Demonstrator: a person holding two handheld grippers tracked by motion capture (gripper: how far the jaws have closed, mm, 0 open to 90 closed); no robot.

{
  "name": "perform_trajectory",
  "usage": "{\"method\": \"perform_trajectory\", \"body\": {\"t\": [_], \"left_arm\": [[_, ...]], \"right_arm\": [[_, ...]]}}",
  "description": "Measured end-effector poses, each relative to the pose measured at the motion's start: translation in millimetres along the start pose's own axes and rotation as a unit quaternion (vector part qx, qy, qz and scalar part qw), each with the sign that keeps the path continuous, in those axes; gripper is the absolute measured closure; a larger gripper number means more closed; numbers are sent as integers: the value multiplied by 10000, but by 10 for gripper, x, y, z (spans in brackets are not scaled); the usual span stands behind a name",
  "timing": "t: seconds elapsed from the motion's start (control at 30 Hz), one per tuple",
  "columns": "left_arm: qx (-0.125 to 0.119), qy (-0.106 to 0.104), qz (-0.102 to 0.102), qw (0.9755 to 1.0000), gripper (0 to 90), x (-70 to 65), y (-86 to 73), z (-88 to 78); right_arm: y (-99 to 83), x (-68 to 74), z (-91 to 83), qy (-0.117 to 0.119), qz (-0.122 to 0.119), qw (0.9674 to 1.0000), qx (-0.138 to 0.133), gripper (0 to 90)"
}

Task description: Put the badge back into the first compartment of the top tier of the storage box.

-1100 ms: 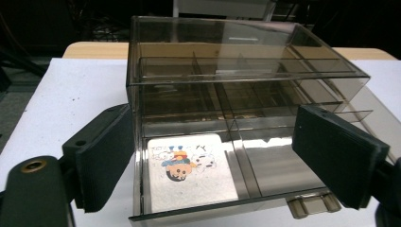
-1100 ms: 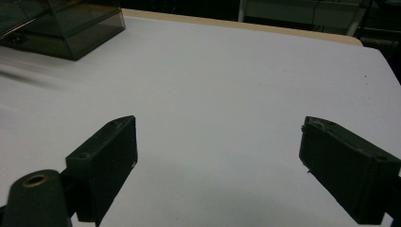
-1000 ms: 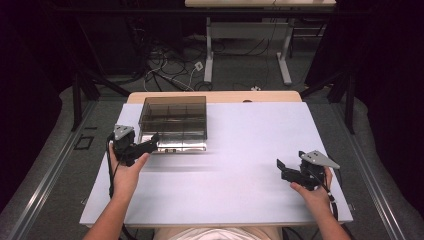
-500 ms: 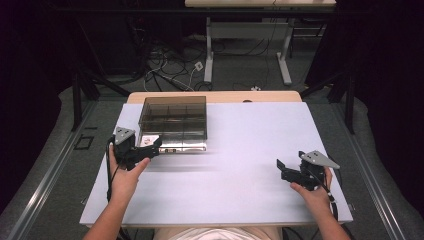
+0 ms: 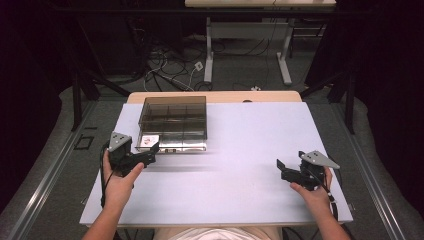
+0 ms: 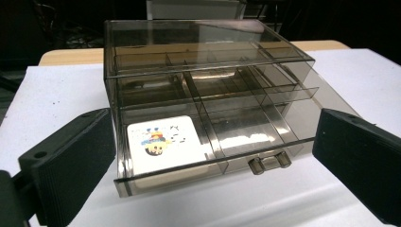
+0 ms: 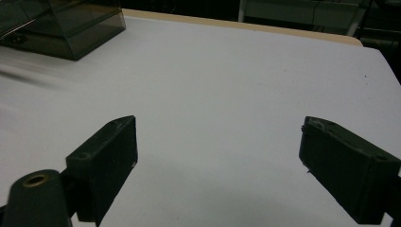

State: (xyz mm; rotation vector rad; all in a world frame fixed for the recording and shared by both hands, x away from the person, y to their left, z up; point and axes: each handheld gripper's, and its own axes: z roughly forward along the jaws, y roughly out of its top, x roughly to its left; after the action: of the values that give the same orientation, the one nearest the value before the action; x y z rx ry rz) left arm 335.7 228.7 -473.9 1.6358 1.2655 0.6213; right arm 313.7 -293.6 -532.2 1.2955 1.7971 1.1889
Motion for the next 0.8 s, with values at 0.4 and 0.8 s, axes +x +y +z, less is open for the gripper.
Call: {"method": "perform_trajectory", "body": {"t": [0.4, 0.8], "left_arm": [[-144, 12, 128, 9998, 6, 89, -86, -166], [-159, 123, 33, 9998, 8, 228, -233, -219]], "right_arm": [[0, 0, -1, -2, 3, 10000, -2, 122], [-1, 2, -1, -13, 28, 10000, -10, 122]]}}
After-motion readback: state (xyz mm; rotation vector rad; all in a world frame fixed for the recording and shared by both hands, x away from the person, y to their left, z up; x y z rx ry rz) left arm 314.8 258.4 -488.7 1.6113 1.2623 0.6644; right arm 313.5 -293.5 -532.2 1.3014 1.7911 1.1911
